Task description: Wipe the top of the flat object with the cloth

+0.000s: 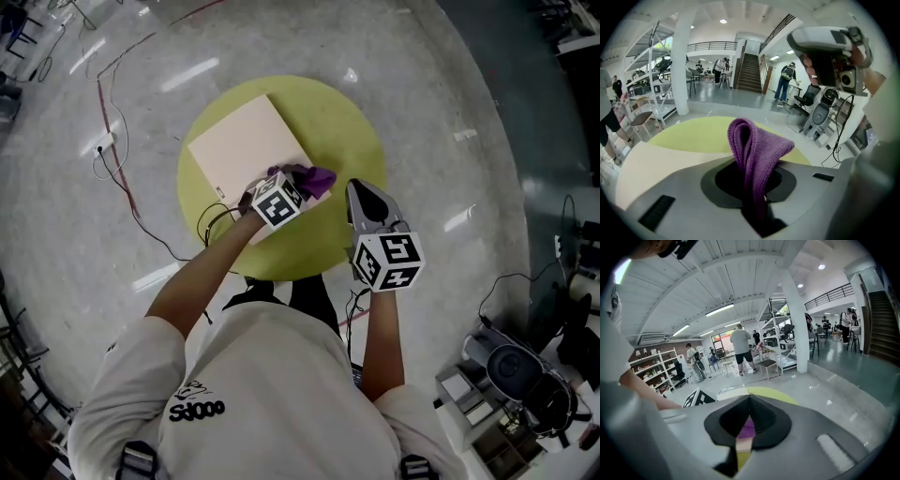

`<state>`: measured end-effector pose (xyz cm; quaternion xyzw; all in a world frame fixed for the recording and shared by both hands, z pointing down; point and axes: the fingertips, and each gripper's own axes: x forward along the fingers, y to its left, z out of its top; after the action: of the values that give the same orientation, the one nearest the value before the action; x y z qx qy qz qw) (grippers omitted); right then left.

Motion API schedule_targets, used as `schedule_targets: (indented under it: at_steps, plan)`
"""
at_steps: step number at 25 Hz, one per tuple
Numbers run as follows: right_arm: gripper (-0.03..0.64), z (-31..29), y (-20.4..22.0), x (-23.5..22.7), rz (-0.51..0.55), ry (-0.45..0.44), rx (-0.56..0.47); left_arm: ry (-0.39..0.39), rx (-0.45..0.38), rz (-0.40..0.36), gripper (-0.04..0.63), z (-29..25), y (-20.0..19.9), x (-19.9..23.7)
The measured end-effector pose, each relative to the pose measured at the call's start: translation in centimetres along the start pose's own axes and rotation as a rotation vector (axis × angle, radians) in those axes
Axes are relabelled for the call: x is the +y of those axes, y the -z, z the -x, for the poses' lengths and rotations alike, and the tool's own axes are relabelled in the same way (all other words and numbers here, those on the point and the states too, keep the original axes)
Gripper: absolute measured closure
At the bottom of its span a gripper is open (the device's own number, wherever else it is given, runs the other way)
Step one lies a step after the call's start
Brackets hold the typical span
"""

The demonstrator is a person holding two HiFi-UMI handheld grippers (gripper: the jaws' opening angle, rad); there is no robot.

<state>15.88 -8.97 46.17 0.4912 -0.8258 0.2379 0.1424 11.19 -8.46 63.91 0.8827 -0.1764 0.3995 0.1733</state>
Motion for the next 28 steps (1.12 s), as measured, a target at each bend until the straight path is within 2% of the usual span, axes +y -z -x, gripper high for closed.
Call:
schedule_targets:
  at_steps: [5,9,18,23,28]
  plan:
    - [0.607,2.1,0.8,-0.1,-0.024,0.020,-0.011,0.051,0.002,-0.055,0.529,-0.9,0.4,-3.8]
    - [0.607,2.8,1.2,-0.3,-0.024,0.034,-0.009,0.032,0.005,-0.106,0.529,-1.3,0.6,-4.9]
    - [0.606,3.7,1.4,-0.1,-0.007,0.033,0.000,0.018,-0.008,-0.069,0.531,-1.2,0.3,-4.5]
    - [0.607,2.9,2.0,-0.3,-0.011,0.009,0.022,-0.050,0.022,-0.092,0.531,-0.4,0.8,-2.3]
    - [0.606,1.5,1.7,-0.2,0.012,-0.040,0.049,-0.130,0.028,-0.044,0.531,1.5,1.6,1.3]
